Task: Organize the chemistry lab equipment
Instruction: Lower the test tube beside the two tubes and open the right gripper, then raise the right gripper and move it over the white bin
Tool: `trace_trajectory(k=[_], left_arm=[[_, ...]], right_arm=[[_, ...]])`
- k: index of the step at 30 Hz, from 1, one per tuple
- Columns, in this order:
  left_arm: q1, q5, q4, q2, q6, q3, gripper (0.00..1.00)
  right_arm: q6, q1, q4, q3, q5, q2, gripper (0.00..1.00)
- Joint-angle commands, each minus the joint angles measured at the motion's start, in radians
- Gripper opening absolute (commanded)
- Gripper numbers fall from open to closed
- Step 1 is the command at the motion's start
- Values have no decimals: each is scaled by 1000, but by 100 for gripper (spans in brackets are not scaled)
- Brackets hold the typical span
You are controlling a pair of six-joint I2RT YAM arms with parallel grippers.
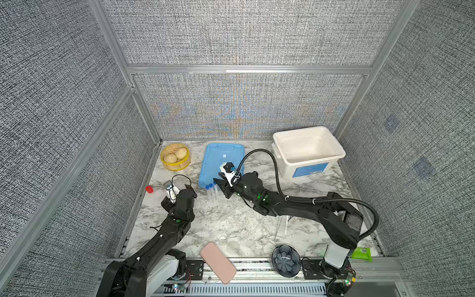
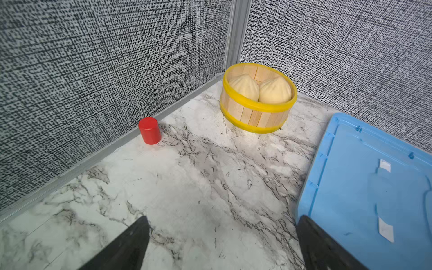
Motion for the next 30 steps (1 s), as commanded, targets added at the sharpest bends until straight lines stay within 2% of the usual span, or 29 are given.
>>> trace_trajectory(k=[1,9,15,21,25,30], left_arm=[[1,-4,8,4,8,9,99],[1,2,9,15,9,14,99],[1,3,14,25,10,16,99],[1,3,13,41,14,24,99],[1,-1,16,39,12,23,99],[1,-8,18,42,10,26,99]], right_arm=[[50,-24,-132,38,23,-32,38],[228,-181,-507,143,18,-105,42],[299,-280,-807,245,-35,-62,47],[301,-293,-908,257,-51,-34,56],[283,-294,-996,247,-24,-57,57],[261,-295,-1062,155,19,-152,57]])
